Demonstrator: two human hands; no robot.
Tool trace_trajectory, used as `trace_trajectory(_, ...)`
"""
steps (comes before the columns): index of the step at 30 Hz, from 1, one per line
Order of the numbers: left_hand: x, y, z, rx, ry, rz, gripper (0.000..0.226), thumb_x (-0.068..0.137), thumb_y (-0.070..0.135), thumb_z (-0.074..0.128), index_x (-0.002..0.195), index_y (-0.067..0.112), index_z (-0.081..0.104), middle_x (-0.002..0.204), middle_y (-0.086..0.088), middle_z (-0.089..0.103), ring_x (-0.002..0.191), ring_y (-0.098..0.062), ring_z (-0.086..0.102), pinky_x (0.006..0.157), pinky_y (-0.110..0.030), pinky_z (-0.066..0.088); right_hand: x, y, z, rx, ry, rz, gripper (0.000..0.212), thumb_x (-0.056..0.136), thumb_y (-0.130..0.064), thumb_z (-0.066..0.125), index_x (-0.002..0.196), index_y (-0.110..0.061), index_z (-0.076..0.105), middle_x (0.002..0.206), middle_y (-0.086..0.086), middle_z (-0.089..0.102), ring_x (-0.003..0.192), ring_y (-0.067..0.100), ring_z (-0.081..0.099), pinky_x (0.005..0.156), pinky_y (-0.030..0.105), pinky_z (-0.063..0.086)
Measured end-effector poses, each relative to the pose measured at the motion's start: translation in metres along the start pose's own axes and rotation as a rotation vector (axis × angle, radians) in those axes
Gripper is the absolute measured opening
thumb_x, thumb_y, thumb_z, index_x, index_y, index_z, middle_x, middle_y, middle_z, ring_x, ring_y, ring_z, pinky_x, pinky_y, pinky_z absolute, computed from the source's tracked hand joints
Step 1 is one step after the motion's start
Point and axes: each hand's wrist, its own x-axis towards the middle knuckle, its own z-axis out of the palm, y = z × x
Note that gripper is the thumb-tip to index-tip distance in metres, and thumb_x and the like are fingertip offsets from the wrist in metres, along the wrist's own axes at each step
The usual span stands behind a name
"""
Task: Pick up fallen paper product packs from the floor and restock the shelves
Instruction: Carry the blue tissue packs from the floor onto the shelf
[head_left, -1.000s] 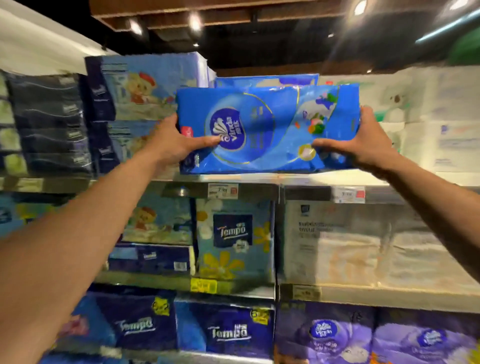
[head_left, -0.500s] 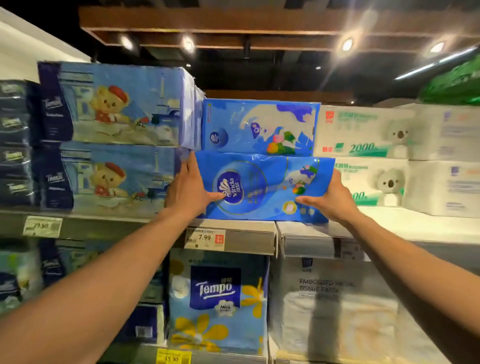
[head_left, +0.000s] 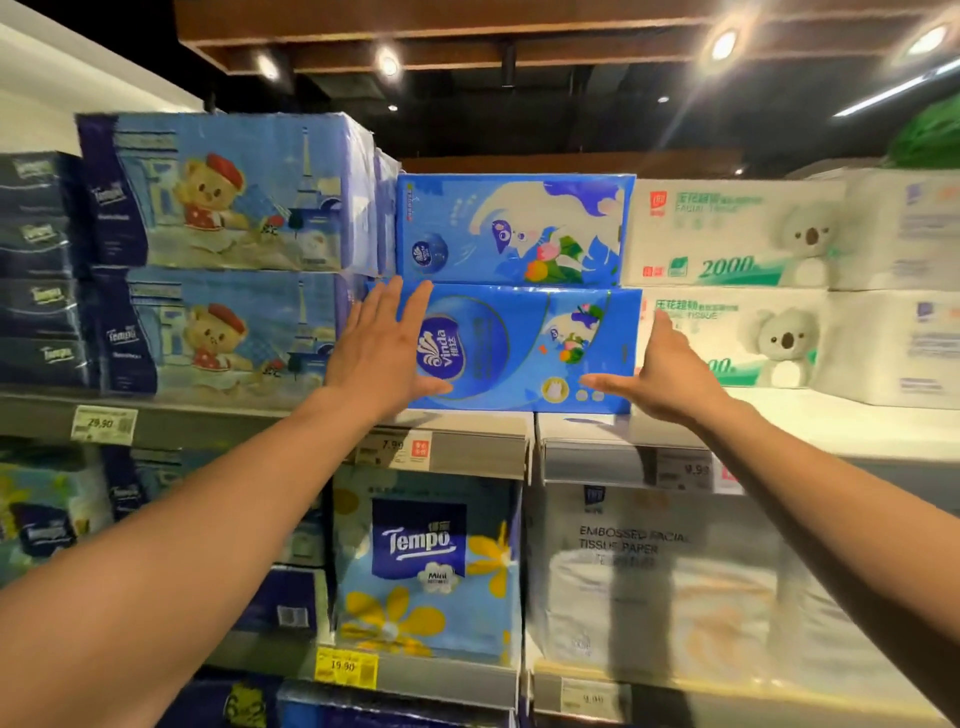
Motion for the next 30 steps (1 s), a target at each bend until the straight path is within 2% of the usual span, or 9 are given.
trace_trajectory(3, -0.021, 0.016, -0.017, -0.026, -0.053, 0.011, 0.123, 0.075, 0.066, 0.076, 0.162, 0.025, 0.0, 0.169, -0.011, 0.003, 0.156, -0.029, 0.004, 0.126, -0.045, 0.013, -0.046, -0.01, -0.022, -0.09, -0.006, -0.098, 0.119, 0.069, -0.07, 0.078, 0.157, -0.012, 0.022, 0.155, 0.017, 0.039, 0.141, 0.033, 0.04, 0.112, 0.047, 0.039)
trace_trajectory(5, -0.037, 0.032, -0.028, -0.056, -0.071, 0.05, 0.123, 0.073, 0.067, 0.076, 0.162, 0.026, 0.002, 0.169, -0.01, 0.006, 0.156, -0.029, 0.008, 0.126, -0.045, 0.016, -0.075, -0.012, -0.034, -0.175, -0.004, -0.163, 0.113, 0.076, -0.067, 0.074, 0.158, -0.009, 0.021, 0.157, 0.017, 0.035, 0.143, 0.033, 0.038, 0.115, 0.046, 0.036)
trace_trajectory(8, -0.066, 0.064, -0.043, -0.114, -0.121, 0.158, 0.121, 0.072, 0.067, 0.077, 0.162, 0.029, 0.005, 0.169, -0.007, 0.009, 0.155, -0.027, 0.013, 0.122, -0.048, 0.02, -0.122, -0.01, -0.054, -0.304, -0.026, -0.183, 0.116, 0.072, -0.079, 0.063, 0.157, -0.009, 0.024, 0.159, 0.019, 0.033, 0.144, 0.035, 0.035, 0.116, 0.05, 0.037)
trace_trajectory(12, -0.112, 0.116, -0.049, -0.209, -0.175, 0.341, 0.123, 0.067, 0.069, 0.078, 0.162, 0.028, 0.01, 0.168, -0.009, 0.013, 0.154, -0.028, 0.016, 0.123, -0.046, 0.021, -0.2, 0.015, -0.086, -0.442, -0.027, -0.12, 0.135, 0.054, -0.1, 0.032, 0.156, -0.012, 0.024, 0.16, 0.019, 0.031, 0.146, 0.038, 0.032, 0.113, 0.058, 0.038)
trace_trajectory(17, -0.176, 0.192, -0.051, -0.305, -0.268, 0.551, 0.127, 0.061, 0.075, 0.076, 0.16, 0.021, 0.019, 0.165, -0.012, 0.021, 0.151, -0.031, 0.025, 0.122, -0.045, 0.027, -0.311, 0.058, -0.132, -0.603, -0.095, 0.047, 0.132, 0.057, -0.094, 0.038, 0.159, -0.012, 0.018, 0.163, 0.017, 0.024, 0.15, 0.037, 0.025, 0.114, 0.059, 0.036)
trace_trajectory(19, -0.195, 0.229, -0.054, -0.326, -0.298, 0.631, 0.133, 0.055, 0.084, 0.066, 0.161, 0.019, 0.018, 0.165, -0.013, 0.021, 0.151, -0.031, 0.024, 0.123, -0.044, 0.026, -0.35, 0.082, -0.156, -0.638, -0.125, 0.098, 0.135, 0.055, -0.096, 0.034, 0.159, -0.01, 0.019, 0.162, 0.019, 0.025, 0.148, 0.038, 0.027, 0.114, 0.058, 0.036)
trace_trajectory(23, -0.231, 0.323, -0.06, -0.391, -0.366, 0.76, 0.131, 0.059, 0.081, 0.072, 0.161, 0.02, 0.016, 0.166, -0.016, 0.019, 0.152, -0.031, 0.021, 0.124, -0.042, 0.024, -0.435, 0.134, -0.212, -0.706, -0.147, 0.236, 0.14, 0.05, -0.1, 0.022, 0.159, -0.012, 0.02, 0.161, 0.018, 0.028, 0.148, 0.036, 0.03, 0.114, 0.057, 0.037)
trace_trajectory(26, -0.264, 0.411, -0.062, -0.462, -0.353, 0.913, 0.142, 0.049, 0.105, 0.041, 0.158, 0.016, 0.025, 0.159, -0.02, 0.031, 0.146, -0.035, 0.032, 0.119, -0.041, 0.029, -0.506, 0.177, -0.256, -0.733, -0.132, 0.371, 0.142, 0.05, -0.106, 0.02, 0.16, -0.015, 0.016, 0.164, 0.014, 0.024, 0.151, 0.033, 0.026, 0.116, 0.056, 0.036)
trace_trajectory(30, -0.33, 0.554, -0.069, -0.552, -0.401, 1.085, 0.143, 0.046, 0.106, 0.026, 0.159, 0.019, 0.025, 0.16, -0.017, 0.031, 0.144, -0.035, 0.037, 0.118, -0.042, 0.031, -0.618, 0.25, -0.327, -0.754, -0.152, 0.587, 0.119, 0.076, -0.084, 0.055, 0.162, -0.016, 0.008, 0.168, 0.014, 0.014, 0.154, 0.033, 0.017, 0.119, 0.057, 0.029)
